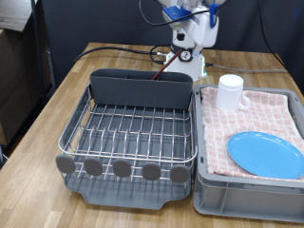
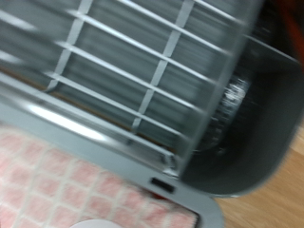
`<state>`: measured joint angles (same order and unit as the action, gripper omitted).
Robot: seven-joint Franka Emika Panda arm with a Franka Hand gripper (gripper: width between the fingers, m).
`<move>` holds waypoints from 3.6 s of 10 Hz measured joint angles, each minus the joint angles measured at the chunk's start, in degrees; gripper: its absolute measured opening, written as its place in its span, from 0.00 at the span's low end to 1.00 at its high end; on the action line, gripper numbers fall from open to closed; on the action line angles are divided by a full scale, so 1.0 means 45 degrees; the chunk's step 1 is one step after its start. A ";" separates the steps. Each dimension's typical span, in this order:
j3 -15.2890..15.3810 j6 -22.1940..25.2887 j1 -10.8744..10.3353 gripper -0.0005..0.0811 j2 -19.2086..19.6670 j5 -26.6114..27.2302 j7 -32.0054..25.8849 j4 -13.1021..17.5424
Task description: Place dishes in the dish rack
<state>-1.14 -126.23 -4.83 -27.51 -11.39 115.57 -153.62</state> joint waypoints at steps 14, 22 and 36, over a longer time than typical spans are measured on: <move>0.1917 -0.1086 -0.0866 0.99 0.4164 0.0156 -0.1715 0.4515; 0.1956 -0.7488 -0.0896 0.99 0.6212 0.4518 -0.5686 0.3047; 0.2490 -0.9453 -0.0596 0.99 0.8333 1.2520 -1.3526 0.3093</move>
<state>10.07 -168.77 -7.52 9.99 44.95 54.71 -139.70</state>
